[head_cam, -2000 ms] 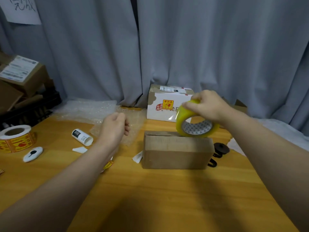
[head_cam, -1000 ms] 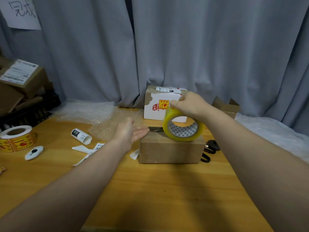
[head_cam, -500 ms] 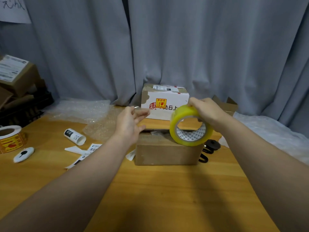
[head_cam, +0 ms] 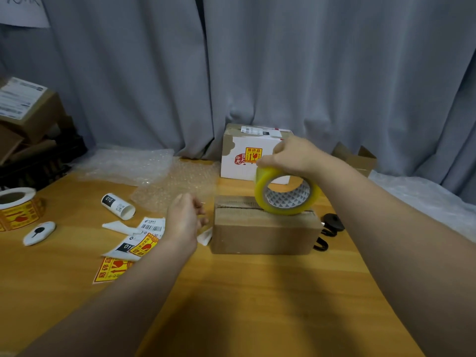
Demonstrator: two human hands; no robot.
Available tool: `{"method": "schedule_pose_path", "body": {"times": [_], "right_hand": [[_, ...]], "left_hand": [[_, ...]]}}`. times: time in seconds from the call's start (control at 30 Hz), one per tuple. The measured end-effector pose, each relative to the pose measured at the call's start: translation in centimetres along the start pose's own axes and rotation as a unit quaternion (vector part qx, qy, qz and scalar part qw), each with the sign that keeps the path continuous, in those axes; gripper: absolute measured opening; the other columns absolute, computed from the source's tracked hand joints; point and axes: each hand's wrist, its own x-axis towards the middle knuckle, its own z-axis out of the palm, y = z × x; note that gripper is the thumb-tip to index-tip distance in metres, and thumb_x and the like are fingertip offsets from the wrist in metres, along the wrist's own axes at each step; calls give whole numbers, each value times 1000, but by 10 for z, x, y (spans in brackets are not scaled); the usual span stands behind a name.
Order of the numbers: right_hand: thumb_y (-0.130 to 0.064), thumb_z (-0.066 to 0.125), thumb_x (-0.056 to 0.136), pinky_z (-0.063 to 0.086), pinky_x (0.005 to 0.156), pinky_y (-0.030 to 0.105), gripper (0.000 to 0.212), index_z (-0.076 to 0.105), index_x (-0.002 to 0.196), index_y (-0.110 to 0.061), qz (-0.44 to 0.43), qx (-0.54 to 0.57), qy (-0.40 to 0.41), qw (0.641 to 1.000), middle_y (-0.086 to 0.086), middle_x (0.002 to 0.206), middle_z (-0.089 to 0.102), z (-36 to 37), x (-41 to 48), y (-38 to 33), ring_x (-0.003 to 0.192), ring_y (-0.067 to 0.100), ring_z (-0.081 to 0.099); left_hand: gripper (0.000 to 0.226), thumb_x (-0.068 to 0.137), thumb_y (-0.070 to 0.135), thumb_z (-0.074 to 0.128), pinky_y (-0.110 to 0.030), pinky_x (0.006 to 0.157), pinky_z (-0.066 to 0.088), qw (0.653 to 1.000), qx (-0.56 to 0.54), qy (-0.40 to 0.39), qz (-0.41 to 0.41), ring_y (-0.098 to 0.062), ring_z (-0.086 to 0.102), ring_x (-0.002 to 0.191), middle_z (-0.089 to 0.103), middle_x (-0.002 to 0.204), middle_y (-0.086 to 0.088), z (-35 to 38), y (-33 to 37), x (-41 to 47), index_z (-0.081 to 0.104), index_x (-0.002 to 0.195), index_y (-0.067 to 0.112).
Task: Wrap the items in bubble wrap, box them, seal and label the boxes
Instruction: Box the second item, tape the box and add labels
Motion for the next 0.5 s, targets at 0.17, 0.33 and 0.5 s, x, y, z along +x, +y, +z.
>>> {"method": "schedule_pose_path", "body": {"times": [0.17,0.33,0.5], "right_hand": [[-44,61,81,34,54,26,35,54,65,-14,-13,-102,-25,994,1,62,47,9,10,-20,64,17,47],[-47,60,81,33,54,26,33,54,66,-18,-24,-148,-29,988,0,65,50,13,15,-29,62,15,46],[-46,60,82,31,52,26,33,52,65,-19,-28,-145,-27,989,0,64,48,14,14,-29,61,14,45]], "left_hand": [[16,98,10,38,-24,45,55,997,28,-8,-71,-21,61,65,58,80,-13,-11,-7,0,48,97,-1],[19,97,7,37,-23,45,55,994,56,-18,-93,-21,62,63,57,78,-14,-15,-7,2,49,83,-1],[20,97,9,35,-23,41,48,959,280,-31,-3,-18,56,40,58,62,-14,-17,-16,7,50,93,-3]]}}
